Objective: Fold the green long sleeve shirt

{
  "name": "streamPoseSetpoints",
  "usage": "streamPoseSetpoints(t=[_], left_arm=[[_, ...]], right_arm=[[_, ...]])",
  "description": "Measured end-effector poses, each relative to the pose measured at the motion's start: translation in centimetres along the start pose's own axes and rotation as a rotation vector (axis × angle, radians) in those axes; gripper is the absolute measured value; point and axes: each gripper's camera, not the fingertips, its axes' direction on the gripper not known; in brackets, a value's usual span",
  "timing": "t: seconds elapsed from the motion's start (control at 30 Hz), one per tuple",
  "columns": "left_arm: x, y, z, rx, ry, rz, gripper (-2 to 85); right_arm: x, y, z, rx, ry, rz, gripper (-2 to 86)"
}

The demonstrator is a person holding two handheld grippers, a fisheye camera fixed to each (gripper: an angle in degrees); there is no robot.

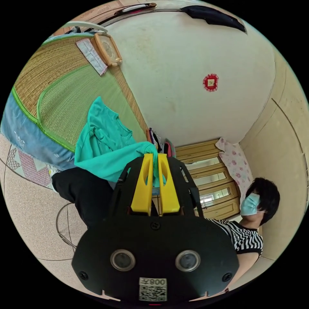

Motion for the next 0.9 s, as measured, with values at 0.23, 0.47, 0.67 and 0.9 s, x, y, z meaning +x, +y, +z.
streamPoseSetpoints(t=[0.23,0.47,0.67,0.9], left_arm=[[-4.5,-10.8,7.3,-0.008,-0.020,-0.028,2.8],[-11.6,-21.0,15.4,-0.017,-0.066,-0.122,2.9],[-18.8,-27.7,21.5,-0.038,-0.160,-0.223,2.9],[-26.7,-32.5,27.0,-0.041,-0.243,-0.321,3.2]], right_arm=[[7.3,-11.1,4.3,-0.011,0.051,0.031,0.6],[17.9,-20.7,9.4,-0.043,0.087,0.137,0.6],[29.0,-26.6,15.1,-0.103,0.124,0.271,0.6],[40.3,-30.6,20.3,-0.137,0.136,0.393,0.6]])
